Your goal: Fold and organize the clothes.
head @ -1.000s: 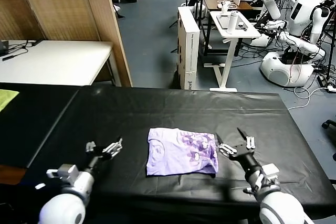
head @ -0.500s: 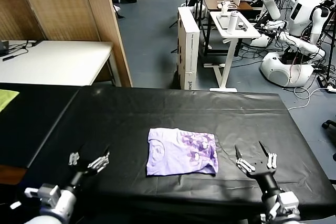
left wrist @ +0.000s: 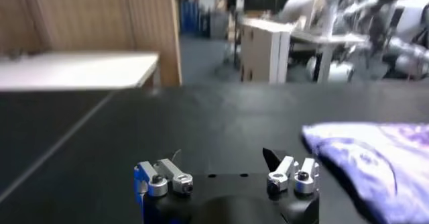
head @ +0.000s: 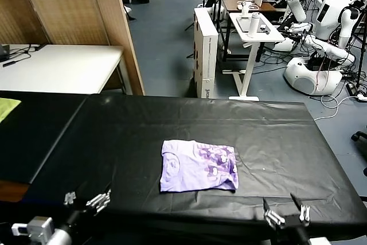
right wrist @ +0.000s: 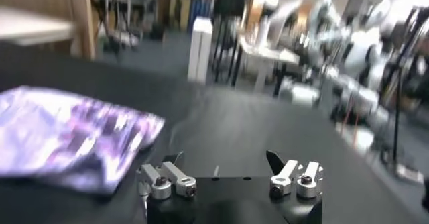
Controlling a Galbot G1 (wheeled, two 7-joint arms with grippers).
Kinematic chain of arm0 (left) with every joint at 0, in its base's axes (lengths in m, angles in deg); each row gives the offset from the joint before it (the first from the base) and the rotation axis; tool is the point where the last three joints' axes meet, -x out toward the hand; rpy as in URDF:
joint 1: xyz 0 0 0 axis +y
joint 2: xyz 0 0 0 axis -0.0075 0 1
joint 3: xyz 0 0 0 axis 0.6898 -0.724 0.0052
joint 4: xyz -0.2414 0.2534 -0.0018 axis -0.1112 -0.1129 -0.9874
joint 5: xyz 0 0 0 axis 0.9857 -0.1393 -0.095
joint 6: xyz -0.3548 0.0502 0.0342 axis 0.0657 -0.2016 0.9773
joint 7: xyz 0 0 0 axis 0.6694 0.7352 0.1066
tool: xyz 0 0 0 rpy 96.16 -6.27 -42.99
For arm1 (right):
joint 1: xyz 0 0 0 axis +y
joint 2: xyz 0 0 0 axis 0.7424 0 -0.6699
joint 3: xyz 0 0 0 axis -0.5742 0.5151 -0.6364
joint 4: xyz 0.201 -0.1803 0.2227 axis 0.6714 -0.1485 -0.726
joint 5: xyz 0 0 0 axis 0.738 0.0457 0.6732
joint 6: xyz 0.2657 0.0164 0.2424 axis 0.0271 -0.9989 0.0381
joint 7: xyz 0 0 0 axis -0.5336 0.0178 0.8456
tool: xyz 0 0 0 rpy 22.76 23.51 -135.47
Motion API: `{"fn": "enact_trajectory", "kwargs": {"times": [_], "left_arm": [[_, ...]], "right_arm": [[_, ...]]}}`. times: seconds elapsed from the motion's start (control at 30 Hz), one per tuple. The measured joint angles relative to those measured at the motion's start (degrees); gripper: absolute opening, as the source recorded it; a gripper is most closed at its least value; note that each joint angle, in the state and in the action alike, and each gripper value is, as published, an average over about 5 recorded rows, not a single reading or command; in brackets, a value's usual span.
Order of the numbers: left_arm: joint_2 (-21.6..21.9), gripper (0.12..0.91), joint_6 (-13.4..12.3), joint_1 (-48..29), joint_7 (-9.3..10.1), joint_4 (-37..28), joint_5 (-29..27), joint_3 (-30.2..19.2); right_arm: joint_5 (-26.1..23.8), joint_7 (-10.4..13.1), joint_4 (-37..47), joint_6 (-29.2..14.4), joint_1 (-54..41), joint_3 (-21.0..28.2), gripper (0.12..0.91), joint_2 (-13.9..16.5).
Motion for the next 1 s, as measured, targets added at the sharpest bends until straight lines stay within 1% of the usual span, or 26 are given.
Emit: {"fn": "enact_trajectory", "kwargs": {"times": [0.1,0.2,0.37,0.6,0.8,1.0], "left_arm": [[0.72,0.907,0.21,1.52,1.34,1.14,1.46,0.70],[1.26,0.907,0.48,2.70,1.95,2.06,2.41,0.87],[2.20,0.907,1.21,4.20,1.63,2.89,3.70,1.05],[3.88,0.907,3.50,5.26,0.98,3.04,4.77,1.97],[5.20,0.907,4.09,5.21,0.04,2.94,5.57,2.30],[5.91,0.907,4.69,5.25,-0.20,3.03,5.62,2.39]], "right_arm": [[0.10,0.51,-0.99,1.46,1.15,0.45,0.907,-0.53],[0.17,0.74,-2.12,2.12,1.94,0.71,0.907,-1.10],[0.17,0.72,-3.37,1.91,2.44,0.97,0.907,-2.08],[0.30,1.13,-3.33,1.64,2.35,0.76,0.907,-2.47],[0.57,1.21,-3.00,1.79,2.18,0.80,0.907,-2.48],[0.68,1.21,-2.95,1.88,2.21,0.83,0.907,-2.50]]}}
